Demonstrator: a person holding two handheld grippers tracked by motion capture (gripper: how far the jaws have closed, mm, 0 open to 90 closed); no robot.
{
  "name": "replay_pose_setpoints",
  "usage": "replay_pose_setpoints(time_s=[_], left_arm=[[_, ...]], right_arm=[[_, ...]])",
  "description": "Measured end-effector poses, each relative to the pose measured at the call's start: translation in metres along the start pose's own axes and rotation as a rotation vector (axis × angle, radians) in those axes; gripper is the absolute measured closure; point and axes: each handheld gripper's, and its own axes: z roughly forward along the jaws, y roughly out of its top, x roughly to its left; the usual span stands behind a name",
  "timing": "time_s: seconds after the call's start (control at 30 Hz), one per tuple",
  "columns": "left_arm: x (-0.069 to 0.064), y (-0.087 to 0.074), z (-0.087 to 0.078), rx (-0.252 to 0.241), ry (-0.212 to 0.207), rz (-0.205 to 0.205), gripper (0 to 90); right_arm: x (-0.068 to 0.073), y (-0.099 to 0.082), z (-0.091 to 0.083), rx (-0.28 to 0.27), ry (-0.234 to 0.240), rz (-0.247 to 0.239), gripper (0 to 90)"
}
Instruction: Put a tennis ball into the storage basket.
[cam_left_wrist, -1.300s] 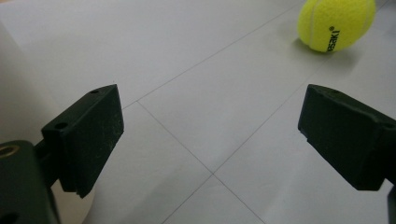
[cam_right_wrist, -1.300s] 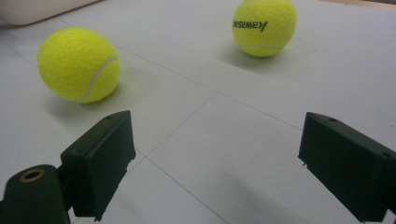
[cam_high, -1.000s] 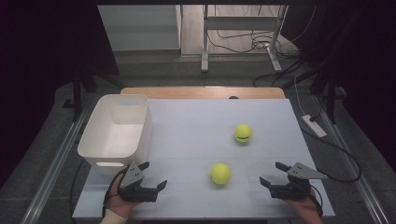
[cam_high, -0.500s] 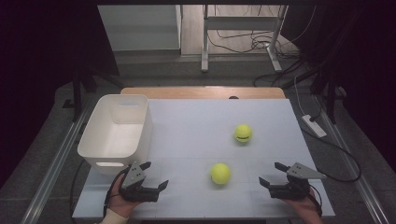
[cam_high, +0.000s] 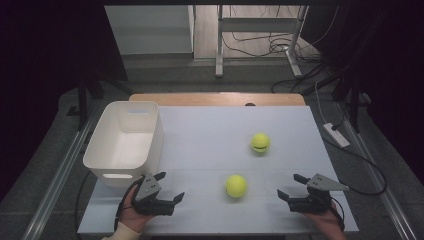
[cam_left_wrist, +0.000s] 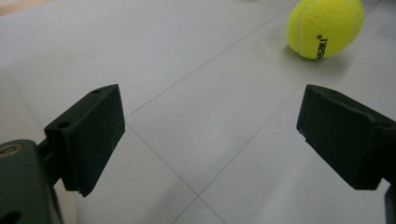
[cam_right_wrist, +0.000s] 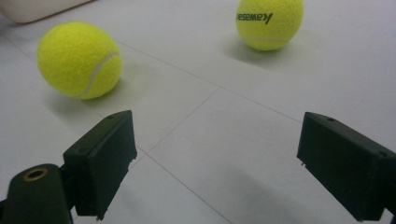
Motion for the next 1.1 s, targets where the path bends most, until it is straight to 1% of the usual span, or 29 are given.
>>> replay_pose_setpoints(time_s=[0.07, 0.2, 0.33, 0.47, 0.6, 0.77, 0.83, 0.9, 1.03, 1.1], left_arm=[[-0.001, 0.001, 0.0, 0.005, 0.007, 0.011, 9.0], [-0.004, 0.004, -0.003, -0.004, 0.005, -0.001, 9.5], [-0.006, 0.005, -0.004, -0.006, 0.007, 0.011, 9.4], [-0.006, 0.009, -0.005, -0.008, 0.007, 0.009, 9.6], [-0.006, 0.015, -0.001, -0.007, -0.001, 0.008, 9.7], [-0.006, 0.022, 0.001, 0.013, -0.011, 0.009, 9.8], [-0.006, 0.025, 0.001, 0.012, -0.022, 0.005, 9.9], [-0.006, 0.027, 0.002, 0.017, -0.026, 0.013, 9.9], [-0.007, 0.031, 0.003, 0.019, -0.038, 0.011, 9.9], [-0.008, 0.036, 0.005, 0.024, -0.049, 0.019, 9.9]], right_arm=[[0.001, 0.001, 0.0, -0.003, 0.001, -0.002, 11.4], [0.002, 0.001, -0.001, -0.003, -0.006, -0.004, 11.4], [0.002, 0.002, 0.0, -0.005, -0.008, -0.006, 11.5], [0.002, 0.002, 0.002, 0.006, -0.016, -0.018, 11.5], [0.001, 0.002, 0.002, 0.006, -0.016, -0.015, 11.5], [0.002, 0.001, 0.001, 0.006, -0.016, -0.016, 11.5], [0.002, 0.002, 0.001, 0.007, -0.017, -0.018, 11.5], [0.002, 0.002, 0.001, 0.007, -0.017, -0.019, 11.5], [0.002, 0.002, 0.001, 0.003, -0.016, -0.017, 11.5], [0.002, 0.002, 0.001, 0.005, -0.019, -0.02, 11.6]])
